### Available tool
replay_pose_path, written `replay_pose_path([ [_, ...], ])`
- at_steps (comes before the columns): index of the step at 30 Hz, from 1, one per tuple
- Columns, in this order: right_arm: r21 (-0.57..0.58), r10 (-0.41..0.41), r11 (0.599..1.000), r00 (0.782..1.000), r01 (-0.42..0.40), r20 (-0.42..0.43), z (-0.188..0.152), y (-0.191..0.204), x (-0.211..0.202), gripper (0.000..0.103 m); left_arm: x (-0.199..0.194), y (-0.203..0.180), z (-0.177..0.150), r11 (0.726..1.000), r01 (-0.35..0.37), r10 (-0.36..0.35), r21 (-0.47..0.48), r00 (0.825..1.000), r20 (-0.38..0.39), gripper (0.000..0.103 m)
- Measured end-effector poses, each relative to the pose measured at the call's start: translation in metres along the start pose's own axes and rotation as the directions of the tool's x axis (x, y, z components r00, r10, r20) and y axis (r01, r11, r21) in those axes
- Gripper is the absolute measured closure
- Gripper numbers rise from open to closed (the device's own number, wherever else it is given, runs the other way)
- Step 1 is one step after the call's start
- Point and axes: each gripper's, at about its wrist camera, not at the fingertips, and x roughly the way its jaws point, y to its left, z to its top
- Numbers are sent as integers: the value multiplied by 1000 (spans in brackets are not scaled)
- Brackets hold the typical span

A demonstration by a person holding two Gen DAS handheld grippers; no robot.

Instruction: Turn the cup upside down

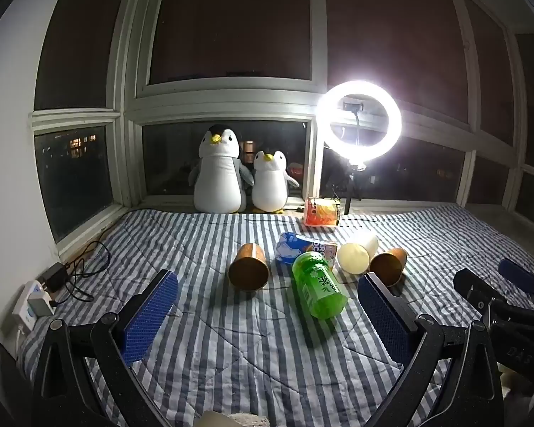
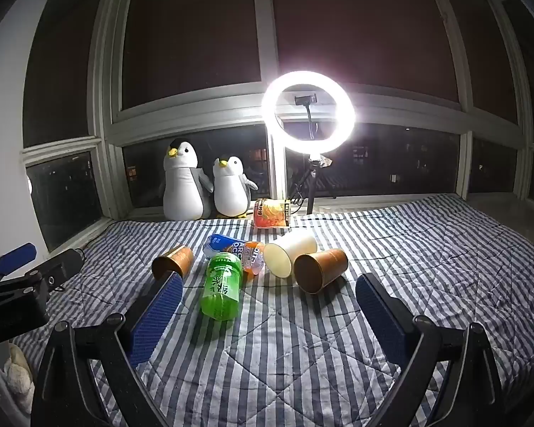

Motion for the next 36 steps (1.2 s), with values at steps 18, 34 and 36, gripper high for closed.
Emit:
replay_pose_path([
  [18, 0, 1, 1000, 1000, -1, -3, 0, -3, 1, 6, -6, 1, 3, 1000, -3, 3, -5, 1000, 16, 1],
  [34, -2, -2, 1000, 1000, 2, -2, -2, 1, 3, 6, -6, 1, 2, 1000, -3, 3, -4, 1000, 16, 1],
  [36, -3, -4, 1000, 1000, 4, -1, -2, 2, 3, 6, -5, 2, 2, 1000, -2, 2, -4, 1000, 14, 1],
])
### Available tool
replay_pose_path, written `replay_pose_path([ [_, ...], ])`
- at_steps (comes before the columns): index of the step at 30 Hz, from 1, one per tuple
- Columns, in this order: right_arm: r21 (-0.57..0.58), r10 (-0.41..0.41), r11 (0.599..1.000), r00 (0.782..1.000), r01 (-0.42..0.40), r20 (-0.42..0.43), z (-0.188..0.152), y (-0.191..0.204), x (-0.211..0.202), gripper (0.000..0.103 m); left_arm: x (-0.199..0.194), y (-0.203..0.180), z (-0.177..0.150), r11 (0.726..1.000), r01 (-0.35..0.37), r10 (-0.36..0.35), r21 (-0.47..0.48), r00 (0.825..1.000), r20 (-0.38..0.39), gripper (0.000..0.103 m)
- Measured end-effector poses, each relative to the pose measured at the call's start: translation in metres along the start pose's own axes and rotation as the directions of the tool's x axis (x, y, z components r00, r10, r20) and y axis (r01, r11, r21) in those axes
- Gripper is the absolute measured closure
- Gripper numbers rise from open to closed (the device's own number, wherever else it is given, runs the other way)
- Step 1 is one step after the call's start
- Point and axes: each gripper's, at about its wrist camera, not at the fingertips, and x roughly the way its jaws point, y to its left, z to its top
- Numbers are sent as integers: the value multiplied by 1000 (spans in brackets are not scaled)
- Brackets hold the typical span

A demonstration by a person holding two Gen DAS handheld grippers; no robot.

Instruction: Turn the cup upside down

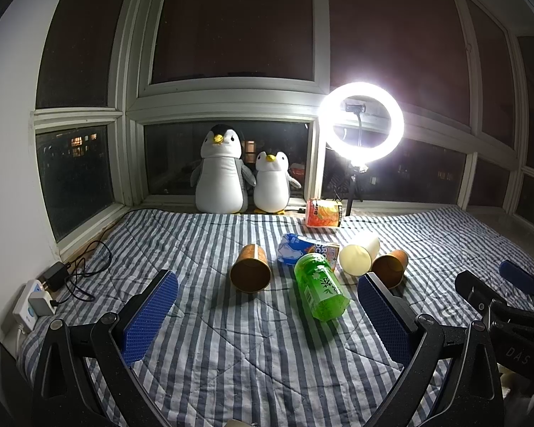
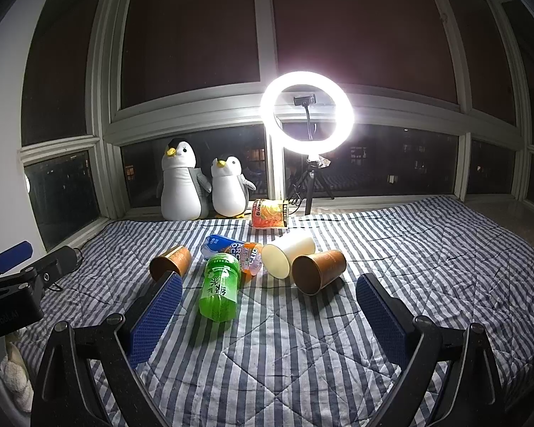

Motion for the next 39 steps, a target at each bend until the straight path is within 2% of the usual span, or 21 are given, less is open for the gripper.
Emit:
replay_pose_path([
  [39, 15, -1, 1000, 1000, 1, -20, -5, -5, 5, 6, 5, -7, -10, 1000, 3, -3, 10, 1000, -16, 1],
])
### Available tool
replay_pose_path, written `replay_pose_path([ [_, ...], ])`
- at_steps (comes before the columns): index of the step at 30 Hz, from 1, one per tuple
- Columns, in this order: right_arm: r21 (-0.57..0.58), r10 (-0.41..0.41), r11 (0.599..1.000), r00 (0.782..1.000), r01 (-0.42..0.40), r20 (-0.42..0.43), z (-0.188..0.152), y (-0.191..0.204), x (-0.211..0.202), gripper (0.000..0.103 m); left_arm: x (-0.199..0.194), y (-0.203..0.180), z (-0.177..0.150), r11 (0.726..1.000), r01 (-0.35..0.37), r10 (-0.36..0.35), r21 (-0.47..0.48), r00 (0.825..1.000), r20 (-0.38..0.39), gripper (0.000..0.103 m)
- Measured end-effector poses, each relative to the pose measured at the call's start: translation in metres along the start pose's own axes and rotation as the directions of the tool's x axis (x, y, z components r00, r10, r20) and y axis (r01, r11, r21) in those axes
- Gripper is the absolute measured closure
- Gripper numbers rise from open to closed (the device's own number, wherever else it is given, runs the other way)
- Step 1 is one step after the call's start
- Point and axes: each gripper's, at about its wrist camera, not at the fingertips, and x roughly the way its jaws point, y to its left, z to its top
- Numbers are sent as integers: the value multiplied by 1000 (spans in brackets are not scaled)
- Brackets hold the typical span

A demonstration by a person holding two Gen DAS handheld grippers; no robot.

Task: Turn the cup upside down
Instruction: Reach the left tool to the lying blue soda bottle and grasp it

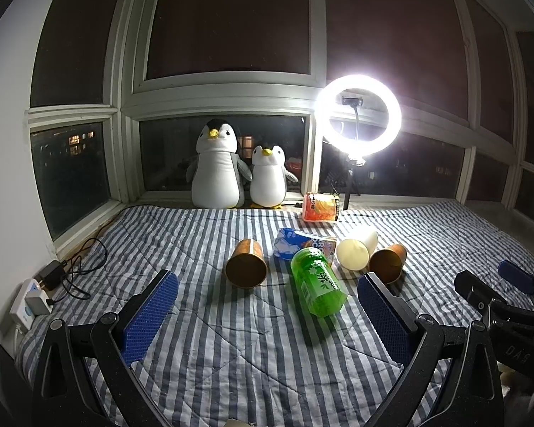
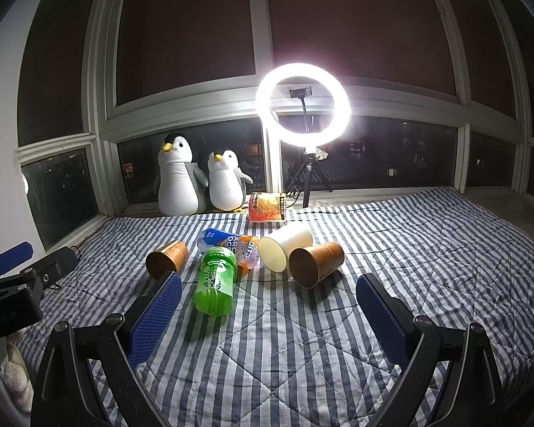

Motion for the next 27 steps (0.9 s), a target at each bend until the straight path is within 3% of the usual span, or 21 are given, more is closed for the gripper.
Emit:
replay_pose_path([
  [18, 35, -36, 999, 999, 37, -19, -4, -22, 7, 6, 35, -17, 9, 997, 66, -62, 45, 995, -72, 1],
  [27, 55, -60, 997, 998, 62, -33, -4, -40, 14, 6, 99, -23, 43, 990, 127, -116, 55, 976, -182, 1],
])
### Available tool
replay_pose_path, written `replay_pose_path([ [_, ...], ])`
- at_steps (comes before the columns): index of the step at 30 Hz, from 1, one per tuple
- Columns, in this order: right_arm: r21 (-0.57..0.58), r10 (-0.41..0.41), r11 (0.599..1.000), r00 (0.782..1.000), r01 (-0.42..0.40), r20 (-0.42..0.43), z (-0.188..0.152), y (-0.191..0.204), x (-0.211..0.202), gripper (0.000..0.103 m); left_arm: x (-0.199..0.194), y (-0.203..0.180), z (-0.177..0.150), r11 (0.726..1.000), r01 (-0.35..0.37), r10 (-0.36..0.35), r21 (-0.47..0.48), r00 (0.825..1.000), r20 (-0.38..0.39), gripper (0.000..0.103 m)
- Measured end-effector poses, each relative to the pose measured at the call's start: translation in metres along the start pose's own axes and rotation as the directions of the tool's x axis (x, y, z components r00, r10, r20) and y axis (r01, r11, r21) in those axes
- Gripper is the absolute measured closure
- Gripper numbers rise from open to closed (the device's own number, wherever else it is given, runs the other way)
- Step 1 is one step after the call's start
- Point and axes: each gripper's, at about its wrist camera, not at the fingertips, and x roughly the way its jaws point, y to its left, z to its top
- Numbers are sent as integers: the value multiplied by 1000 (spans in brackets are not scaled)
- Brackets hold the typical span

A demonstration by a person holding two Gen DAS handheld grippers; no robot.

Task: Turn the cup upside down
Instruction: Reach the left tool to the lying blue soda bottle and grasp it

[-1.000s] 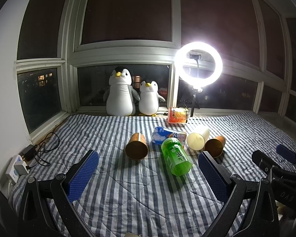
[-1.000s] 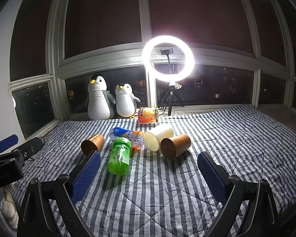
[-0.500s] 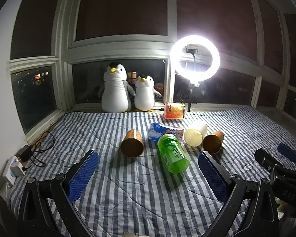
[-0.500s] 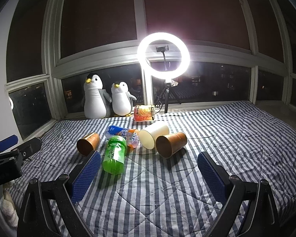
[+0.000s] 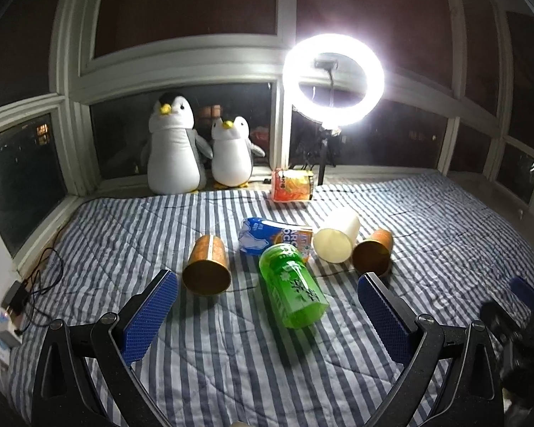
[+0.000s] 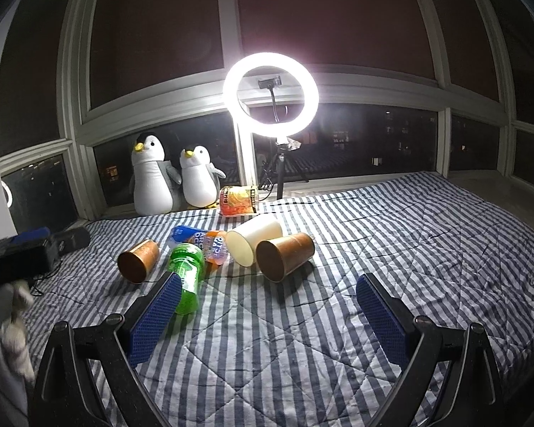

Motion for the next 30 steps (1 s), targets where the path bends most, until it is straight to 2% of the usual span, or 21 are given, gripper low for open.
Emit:
replay_pose_path([
  [5, -6, -8, 1000, 1000, 8, -3, 6, -5, 8, 6, 49, 11, 29, 999, 9, -12, -35, 994, -109, 1],
  [9, 6, -10, 1000, 1000, 10, -3, 8, -10, 11, 6, 90, 16, 46, 997, 0, -17, -83, 979, -204, 1],
  [13, 13, -12, 1000, 1000, 13, -11, 4, -15, 14, 6, 131, 23, 59, 985, 3, -53, -171, 956, -290, 1],
  [17, 19, -21, 1000, 1000, 21, -23, 4, -24, 17, 6, 177, 32, 64, 962, -26, -86, -272, 917, -391, 1],
  [19, 27, -30, 999, 999, 31, -19, 5, -30, 18, 6, 197, 36, 63, 942, -42, -111, -334, 899, -424, 1],
  [22, 50, -40, 998, 999, 40, -18, 6, -40, 20, 6, 232, 41, 60, 900, -81, -153, -428, 860, -486, 5],
  [25, 73, -45, 996, 999, 47, -25, 5, -51, 25, 6, 256, 40, 59, 869, -111, -178, -481, 838, -516, 7],
  [30, 107, -63, 992, 997, 68, -55, 4, -75, 39, 6, 295, 30, 62, 847, -150, -194, -509, 805, -560, 8],
])
